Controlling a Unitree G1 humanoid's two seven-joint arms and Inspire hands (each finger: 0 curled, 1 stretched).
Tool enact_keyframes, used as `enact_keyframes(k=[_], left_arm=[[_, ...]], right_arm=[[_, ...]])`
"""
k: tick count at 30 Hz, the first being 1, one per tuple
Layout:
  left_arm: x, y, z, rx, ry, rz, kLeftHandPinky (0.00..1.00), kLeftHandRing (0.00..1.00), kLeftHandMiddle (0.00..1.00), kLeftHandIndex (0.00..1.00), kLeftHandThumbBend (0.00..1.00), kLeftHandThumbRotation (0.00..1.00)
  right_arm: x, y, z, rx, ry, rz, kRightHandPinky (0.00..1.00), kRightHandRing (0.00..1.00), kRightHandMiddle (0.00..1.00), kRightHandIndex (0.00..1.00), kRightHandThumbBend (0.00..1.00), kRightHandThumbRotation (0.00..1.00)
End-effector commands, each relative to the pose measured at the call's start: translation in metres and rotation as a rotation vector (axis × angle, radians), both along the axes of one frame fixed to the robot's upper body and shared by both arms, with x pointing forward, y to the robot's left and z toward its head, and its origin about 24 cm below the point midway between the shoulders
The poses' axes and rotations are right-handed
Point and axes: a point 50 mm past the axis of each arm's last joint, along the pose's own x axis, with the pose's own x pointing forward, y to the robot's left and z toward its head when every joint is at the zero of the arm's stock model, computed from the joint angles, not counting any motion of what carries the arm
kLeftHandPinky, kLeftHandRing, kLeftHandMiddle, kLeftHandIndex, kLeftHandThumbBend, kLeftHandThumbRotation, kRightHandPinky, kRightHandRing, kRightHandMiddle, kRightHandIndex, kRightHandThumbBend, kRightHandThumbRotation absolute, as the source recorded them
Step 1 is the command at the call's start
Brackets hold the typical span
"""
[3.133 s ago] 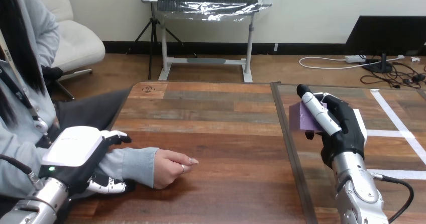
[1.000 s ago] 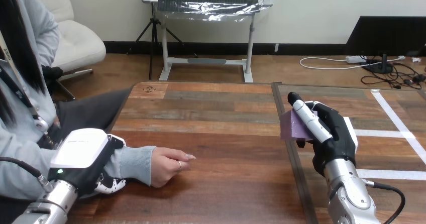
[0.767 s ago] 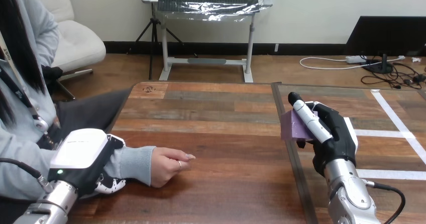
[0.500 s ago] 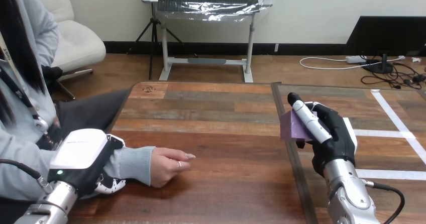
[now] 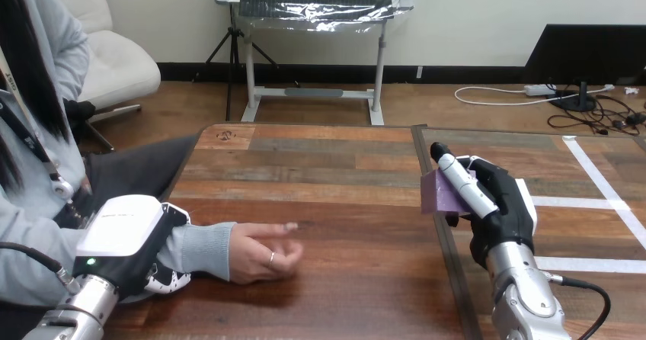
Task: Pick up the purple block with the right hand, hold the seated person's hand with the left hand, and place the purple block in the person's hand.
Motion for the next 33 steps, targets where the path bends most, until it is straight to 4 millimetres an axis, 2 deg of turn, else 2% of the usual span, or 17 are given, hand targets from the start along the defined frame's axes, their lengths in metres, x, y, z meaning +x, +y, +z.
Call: enact_keyframes(k=[1, 33], left_arm=[[0.009, -0.018, 0.004, -0.048, -0.019, -0.056, 0.20, 0.26, 0.32, 0.32, 0.87, 0.06], [0.028, -0.031, 0.028, -0.121, -0.122, -0.083, 0.18, 0.23, 0.30, 0.32, 0.83, 0.08]], right_arm=[[0.018, 0.011, 0.030, -0.010, -0.111, 0.025, 0.00, 0.04, 0.09, 0.16, 0.28, 0.24], [0.025, 0.026, 0.031, -0.100, -0.119, 0.097, 0.01, 0.06, 0.11, 0.16, 0.30, 0.25]])
